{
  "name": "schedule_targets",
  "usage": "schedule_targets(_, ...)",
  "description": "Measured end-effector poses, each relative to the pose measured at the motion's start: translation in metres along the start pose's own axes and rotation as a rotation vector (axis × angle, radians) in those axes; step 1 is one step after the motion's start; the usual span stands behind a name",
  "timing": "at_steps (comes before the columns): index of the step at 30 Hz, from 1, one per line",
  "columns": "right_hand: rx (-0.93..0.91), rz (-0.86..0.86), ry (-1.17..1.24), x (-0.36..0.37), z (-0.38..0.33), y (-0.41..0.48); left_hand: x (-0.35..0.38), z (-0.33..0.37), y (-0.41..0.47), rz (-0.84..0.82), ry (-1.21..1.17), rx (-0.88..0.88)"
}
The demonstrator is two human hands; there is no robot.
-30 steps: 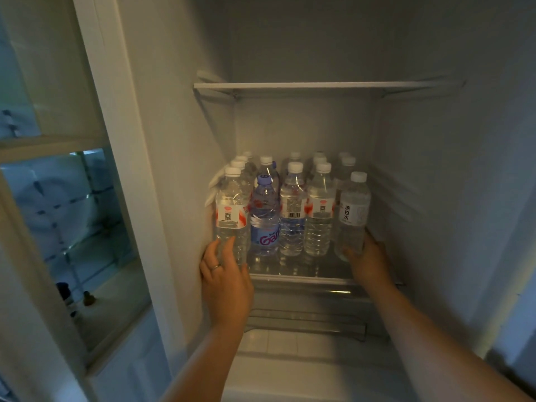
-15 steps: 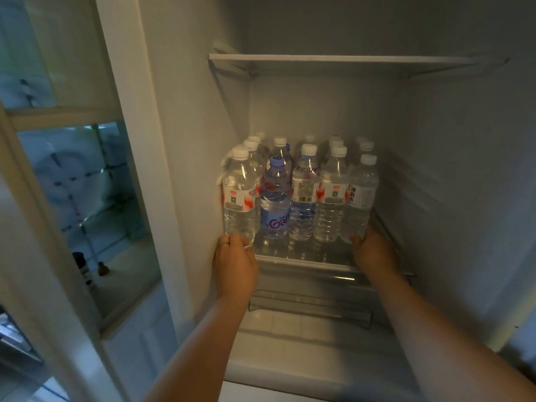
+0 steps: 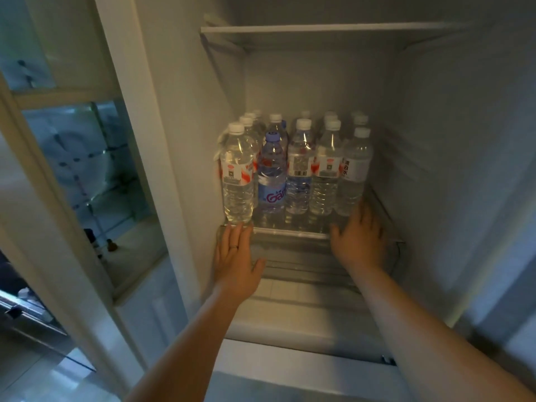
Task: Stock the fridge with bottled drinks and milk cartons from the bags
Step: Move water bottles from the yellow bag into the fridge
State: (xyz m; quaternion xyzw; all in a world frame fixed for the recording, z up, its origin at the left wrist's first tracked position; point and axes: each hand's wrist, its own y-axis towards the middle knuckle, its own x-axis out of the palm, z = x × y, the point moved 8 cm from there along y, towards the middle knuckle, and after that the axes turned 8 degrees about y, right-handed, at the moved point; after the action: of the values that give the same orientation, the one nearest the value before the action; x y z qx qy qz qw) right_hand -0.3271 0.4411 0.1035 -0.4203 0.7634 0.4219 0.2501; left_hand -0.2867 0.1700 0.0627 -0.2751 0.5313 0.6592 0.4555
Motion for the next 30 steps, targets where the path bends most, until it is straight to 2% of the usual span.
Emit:
schedule_targets(4, -0.039, -0.171, -0.066, 0.015, -0.004, -0.047, 0.011, -0.005, -0.023, -0.231, 0.109, 0.010)
schedule_targets(8, -0.087, -0.287, -0.157, 0.019, -0.009, -0.097, 0.018, -0.003, -0.062, -0.476, -0.028, -0.014)
schedule_targets(10, -0.074, -0.362, -0.160, 0.012, -0.013, -0.118, 0.023, -0.003, -0.095, -0.569, -0.015, -0.020)
schedule_targets(12, -0.099, -0.394, -0.162, -0.001, -0.020, -0.143, 0.020, -0.006, -0.126, -0.575, 0.051, -0.009)
schedule_targets(15, -0.159, -0.349, -0.145, -0.021, -0.025, -0.189, 0.006, -0.008, -0.171, -0.544, 0.069, 0.026)
schedule_targets(19, -0.171, -0.412, -0.161, -0.036, -0.021, -0.262, -0.015, -0.018, -0.231, -0.536, 0.101, 0.051)
schedule_targets(30, -0.126, -0.525, -0.113, -0.085, 0.013, -0.440, -0.053, -0.015, -0.394, -0.571, -0.045, 0.117)
